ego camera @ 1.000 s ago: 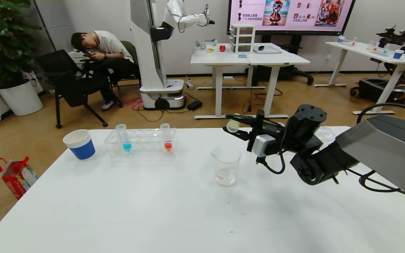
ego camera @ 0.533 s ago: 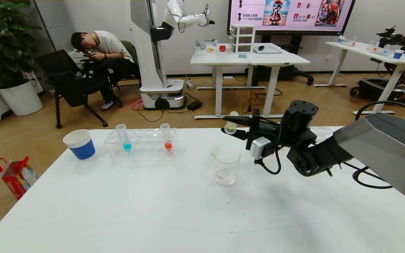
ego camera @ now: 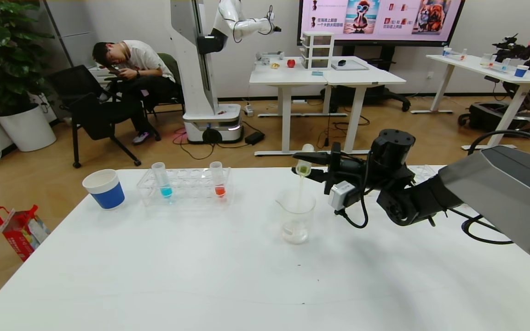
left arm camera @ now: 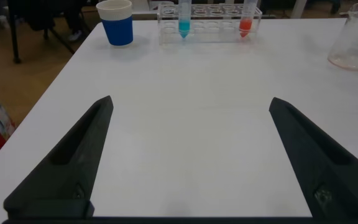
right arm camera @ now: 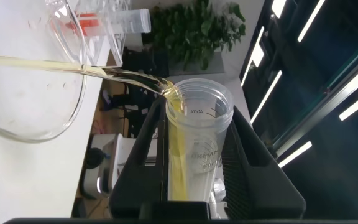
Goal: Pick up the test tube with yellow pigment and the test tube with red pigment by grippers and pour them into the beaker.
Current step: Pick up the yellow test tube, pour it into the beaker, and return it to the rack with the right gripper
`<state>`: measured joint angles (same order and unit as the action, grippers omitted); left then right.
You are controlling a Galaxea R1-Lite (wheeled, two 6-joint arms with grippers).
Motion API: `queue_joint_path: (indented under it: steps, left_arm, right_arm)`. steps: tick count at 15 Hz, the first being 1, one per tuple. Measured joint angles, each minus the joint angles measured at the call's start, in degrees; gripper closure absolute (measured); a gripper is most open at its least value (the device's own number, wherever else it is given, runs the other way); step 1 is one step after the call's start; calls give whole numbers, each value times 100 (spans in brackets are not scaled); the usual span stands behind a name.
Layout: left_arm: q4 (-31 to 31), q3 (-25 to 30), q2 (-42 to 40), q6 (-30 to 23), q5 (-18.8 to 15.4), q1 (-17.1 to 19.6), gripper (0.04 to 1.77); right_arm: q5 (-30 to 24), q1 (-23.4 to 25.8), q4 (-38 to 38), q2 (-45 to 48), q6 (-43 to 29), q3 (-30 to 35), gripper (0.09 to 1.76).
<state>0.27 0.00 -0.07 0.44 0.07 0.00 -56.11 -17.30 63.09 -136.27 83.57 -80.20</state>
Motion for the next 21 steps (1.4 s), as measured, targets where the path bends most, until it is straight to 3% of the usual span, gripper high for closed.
queue_joint_path:
  steps: [10,21]
  left_arm:
    - [-2,0,0,0,-2,0,6]
    - [-2,0,0,0,0,0,6]
  right_arm:
    - [-24,-59,-518,84,789,-196,135]
    - [-138,-80,-1773,291,2514,-312,135]
